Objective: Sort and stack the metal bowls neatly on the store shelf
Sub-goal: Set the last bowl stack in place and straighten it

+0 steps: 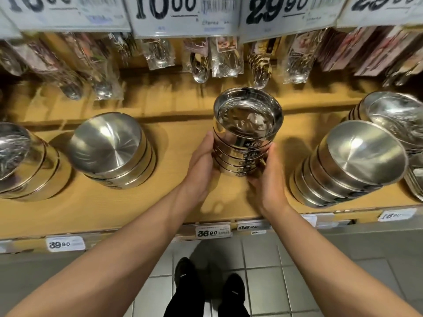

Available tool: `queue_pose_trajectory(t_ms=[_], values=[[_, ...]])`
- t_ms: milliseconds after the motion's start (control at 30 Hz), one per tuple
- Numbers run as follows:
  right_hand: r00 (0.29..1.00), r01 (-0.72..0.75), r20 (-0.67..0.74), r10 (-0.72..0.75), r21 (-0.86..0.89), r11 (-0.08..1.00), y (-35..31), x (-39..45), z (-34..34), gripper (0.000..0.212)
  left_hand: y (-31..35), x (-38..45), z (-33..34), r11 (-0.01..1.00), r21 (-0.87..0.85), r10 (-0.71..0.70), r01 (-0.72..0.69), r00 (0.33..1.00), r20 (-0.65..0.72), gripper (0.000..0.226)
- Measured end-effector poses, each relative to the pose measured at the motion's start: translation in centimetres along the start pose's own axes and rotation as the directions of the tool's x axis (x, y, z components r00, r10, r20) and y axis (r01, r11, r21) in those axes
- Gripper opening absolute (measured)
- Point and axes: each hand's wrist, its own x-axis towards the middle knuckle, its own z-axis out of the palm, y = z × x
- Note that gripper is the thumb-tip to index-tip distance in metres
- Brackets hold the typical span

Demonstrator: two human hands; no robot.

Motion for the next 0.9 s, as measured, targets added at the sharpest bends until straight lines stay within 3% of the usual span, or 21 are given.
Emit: queue_pose_trajectory(t_ms=[133, 367, 633, 900], values=[[0.999, -0.011, 0.033, 0.01, 0.026, 1.0, 0.5, -0.3, 2.0, 0.046, 0.6, -0.6, -2.2, 0.996, -0.094, -0.004, 0.009, 0.999, 0.047, 0.058], [0.997, -0.021, 0.081, 0.016, 0.055, 0.998, 0.8, -0.5, 5.1, 0.04, 2.1, -0.4, -4.6, 0.999, -0.02, -0.034, 0.033, 0.999, -0.035, 0.039], [0.998, -0.051, 0.03, 0.05, 0.04, 0.998, 1.7, -1.0, 6.3, 0.052, 1.9, -0.6, -6.2, 0.997, 0.021, -0.072, 0.074, 0.995, -0.068, 0.045], [0.997, -0.067, 0.035, 0.067, -0.012, 0.998, 1.2, -1.9, 6.1, 0.046, 1.5, -0.9, -6.2, 0.996, 0.033, -0.084, 0.088, 0.99, -0.11, 0.044]])
